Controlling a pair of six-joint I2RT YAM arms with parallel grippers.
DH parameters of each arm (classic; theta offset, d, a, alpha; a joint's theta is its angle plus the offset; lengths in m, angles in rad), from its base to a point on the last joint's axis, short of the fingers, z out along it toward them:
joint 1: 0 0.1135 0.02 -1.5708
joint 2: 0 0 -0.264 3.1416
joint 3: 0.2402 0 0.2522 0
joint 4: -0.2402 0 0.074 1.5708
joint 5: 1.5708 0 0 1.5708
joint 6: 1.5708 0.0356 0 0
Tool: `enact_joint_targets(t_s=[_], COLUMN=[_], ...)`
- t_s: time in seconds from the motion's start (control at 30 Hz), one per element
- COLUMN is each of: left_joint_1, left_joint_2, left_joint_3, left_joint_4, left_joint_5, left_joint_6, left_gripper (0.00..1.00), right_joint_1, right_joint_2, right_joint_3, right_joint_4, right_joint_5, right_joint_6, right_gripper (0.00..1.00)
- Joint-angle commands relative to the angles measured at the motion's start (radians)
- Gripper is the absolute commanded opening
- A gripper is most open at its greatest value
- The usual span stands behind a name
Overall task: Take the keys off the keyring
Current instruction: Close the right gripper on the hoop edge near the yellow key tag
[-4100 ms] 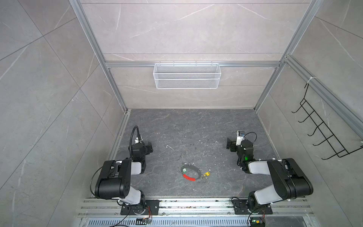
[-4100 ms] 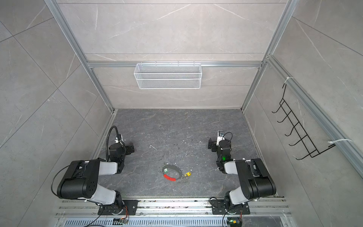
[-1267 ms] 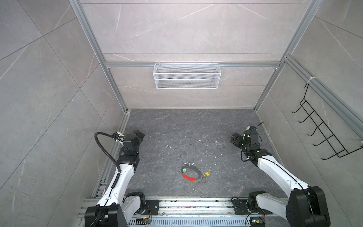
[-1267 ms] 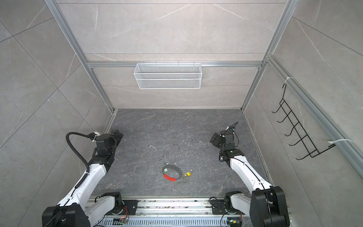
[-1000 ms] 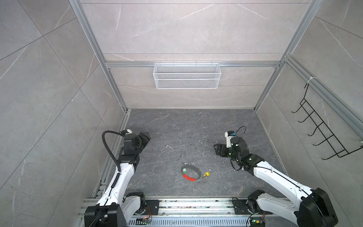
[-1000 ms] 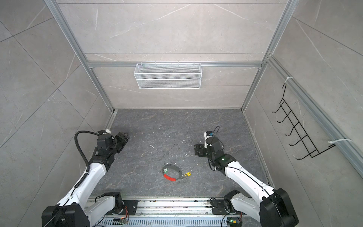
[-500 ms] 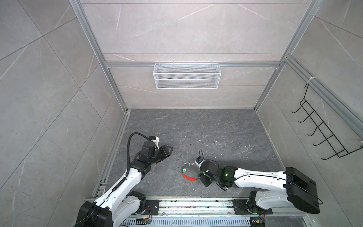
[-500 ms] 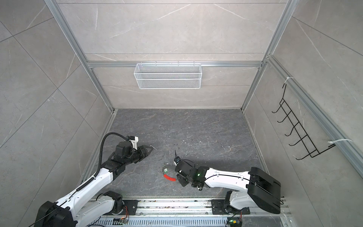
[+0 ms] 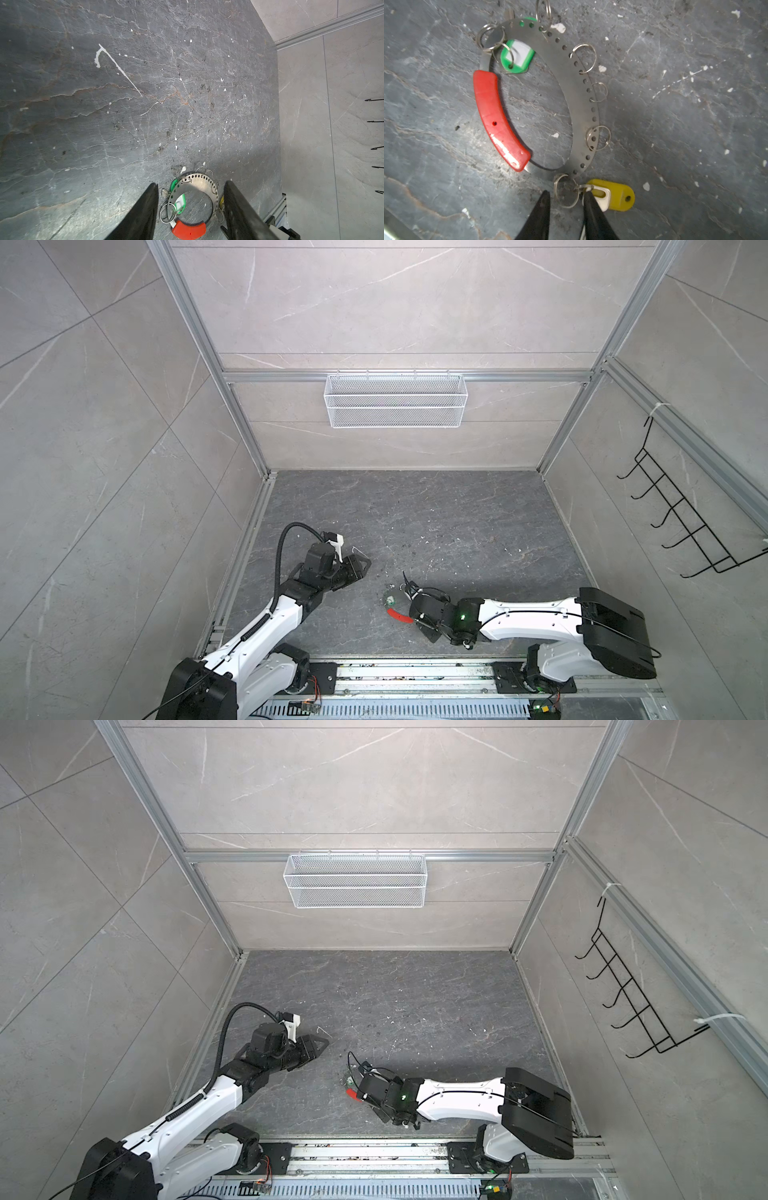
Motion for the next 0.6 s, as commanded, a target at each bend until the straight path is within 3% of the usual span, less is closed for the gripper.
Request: enact_joint_targets(t_s=[0.0, 0.27, 0.57], left_joint_1=[-0.004, -0.004, -0.002], left_joint_2=[0.010, 0.032, 0.049], left_joint_3=[0.016, 0.030, 0.038], left_joint_4=[0.004, 0.004, 0.009], left_joint_5=[0.039, 0.057, 0.070], left_joint_6=[0.030, 0.035, 0.036], left_gripper=[0.53, 0.53, 0.53], right_joint_1=[0.006, 0.007, 0.007], right_joint_2=[0.019, 0.043, 0.061], right_joint_3=[0.029, 0.027, 0.023], right_joint_4=[-0.035, -0.042, -0.024], right_joint_5=[-0.012, -0.037, 0.019], right_joint_6=[-0.026, -0.034, -0.029], right_gripper=[0.31, 0.32, 0.30])
